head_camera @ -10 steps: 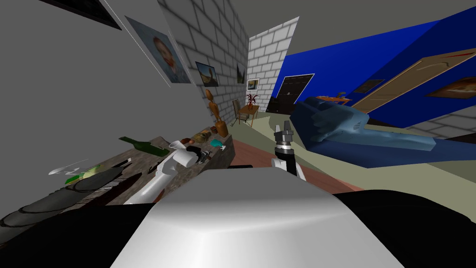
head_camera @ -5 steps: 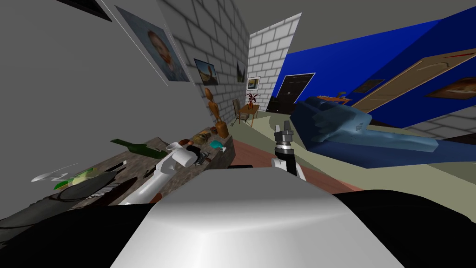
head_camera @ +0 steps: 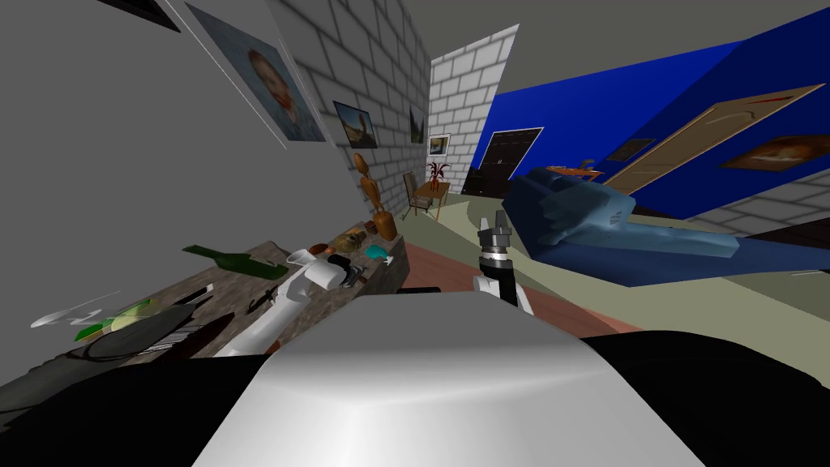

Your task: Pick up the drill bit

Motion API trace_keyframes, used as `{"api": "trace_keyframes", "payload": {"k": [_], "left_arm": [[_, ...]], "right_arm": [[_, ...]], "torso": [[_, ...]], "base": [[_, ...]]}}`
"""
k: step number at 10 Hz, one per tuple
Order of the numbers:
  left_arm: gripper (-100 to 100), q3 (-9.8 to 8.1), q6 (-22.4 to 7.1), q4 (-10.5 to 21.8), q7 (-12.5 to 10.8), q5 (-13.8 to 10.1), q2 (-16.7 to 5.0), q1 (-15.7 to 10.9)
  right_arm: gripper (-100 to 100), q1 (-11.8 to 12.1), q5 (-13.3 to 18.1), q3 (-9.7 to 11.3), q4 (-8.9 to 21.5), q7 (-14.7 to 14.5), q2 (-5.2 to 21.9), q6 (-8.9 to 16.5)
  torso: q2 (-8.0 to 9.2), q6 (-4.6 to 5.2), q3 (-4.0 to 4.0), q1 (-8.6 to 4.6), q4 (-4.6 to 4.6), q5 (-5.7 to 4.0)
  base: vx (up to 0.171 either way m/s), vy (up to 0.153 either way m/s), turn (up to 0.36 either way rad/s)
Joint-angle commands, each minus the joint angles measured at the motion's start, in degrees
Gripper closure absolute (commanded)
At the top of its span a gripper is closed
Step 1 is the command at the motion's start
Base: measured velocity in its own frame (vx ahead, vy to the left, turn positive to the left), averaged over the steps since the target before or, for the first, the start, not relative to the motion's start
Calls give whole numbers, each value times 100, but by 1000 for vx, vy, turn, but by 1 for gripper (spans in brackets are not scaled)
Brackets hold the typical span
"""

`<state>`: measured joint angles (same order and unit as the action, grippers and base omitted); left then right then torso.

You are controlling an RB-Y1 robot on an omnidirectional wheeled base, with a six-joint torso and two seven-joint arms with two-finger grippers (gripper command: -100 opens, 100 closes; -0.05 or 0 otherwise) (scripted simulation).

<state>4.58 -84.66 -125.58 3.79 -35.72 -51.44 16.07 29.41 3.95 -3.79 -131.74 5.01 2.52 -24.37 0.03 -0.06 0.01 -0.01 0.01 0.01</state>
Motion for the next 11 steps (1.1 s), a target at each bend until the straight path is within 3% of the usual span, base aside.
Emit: {"api": "trace_keyframes", "payload": {"k": [1, 5, 6, 7, 9, 10, 11], "left_arm": [[100, 0, 0, 0, 0, 0, 0, 0], [100, -1, -4, -1, -3, 0, 0, 1], [0, -1, -4, -1, -3, 0, 0, 1], [100, -53, -147, -210, -62, -79, -63, 15], [100, -117, -302, -424, -124, -172, -133, 24], [100, -99, -247, -335, -94, -152, -114, 2], [0, -105, -261, -349, -99, -158, -118, 6]], "right_arm": [[0, 0, 0, 0, 0, 0, 0, 0], [0, 0, 0, 0, 0, 0, 0, 0], [0, 0, 0, 0, 0, 0, 0, 0], [0, 0, 0, 0, 0, 0, 0, 0], [0, 0, 0, 0, 0, 0, 0, 0], [0, 0, 0, 0, 0, 0, 0, 0], [0, 0, 0, 0, 0, 0, 0, 0]], "torso": [[0, 0, 0, 0, 0, 0], [-6, 2, -4, 0, -2, 1], [-6, 2, -4, 0, -2, 1], [-6, 2, -4, 0, -2, 1], [-11, 0, -6, -2, -2, -1], [-12, 1, -7, -3, -3, -1], [-10, 2, -7, -2, -3, 0]], "base": [[0, 0, 0], [0, 0, 0], [0, 0, 0], [13, 1, 80], [22, -1, 64], [9, -1, 7], [0, 0, 0]]}}
